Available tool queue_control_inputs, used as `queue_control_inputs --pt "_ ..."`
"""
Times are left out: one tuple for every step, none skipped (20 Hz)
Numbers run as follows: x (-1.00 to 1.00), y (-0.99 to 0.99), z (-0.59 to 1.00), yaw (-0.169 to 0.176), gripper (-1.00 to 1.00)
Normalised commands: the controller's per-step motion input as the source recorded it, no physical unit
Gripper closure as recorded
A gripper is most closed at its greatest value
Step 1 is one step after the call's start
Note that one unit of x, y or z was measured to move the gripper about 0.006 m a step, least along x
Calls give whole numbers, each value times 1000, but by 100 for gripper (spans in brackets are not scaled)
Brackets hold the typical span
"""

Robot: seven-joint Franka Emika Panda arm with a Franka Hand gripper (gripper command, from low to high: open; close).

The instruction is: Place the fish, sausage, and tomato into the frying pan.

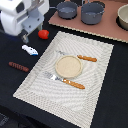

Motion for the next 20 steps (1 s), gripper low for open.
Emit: queue_control_inputs --pt "-3 -1000 -400 0 -100" --pt "-20 -1000 -406 0 -100" --pt "-29 -969 -409 0 -100" --pt "-43 -811 -423 1 -100" --pt "-46 -737 -414 5 -100" --pt "-74 -691 -429 9 -100" --pt "-83 -649 -440 11 -100" --pt "-40 -529 -426 13 -100" --pt "-34 -371 -434 4 -100" --pt "0 -220 -397 1 -100" --pt "0 -157 -357 0 -100" --pt "0 -46 -351 0 -100" --pt "9 -57 -334 0 -100" --pt "3 -86 -349 0 -100" --pt "0 -106 -360 0 -100" --pt "0 -31 -374 0 -100" --pt "0 -23 -383 0 -100" --pt "0 -6 -369 0 -100" --pt "0 -86 -394 0 -100" --pt "0 -117 -403 0 -100"
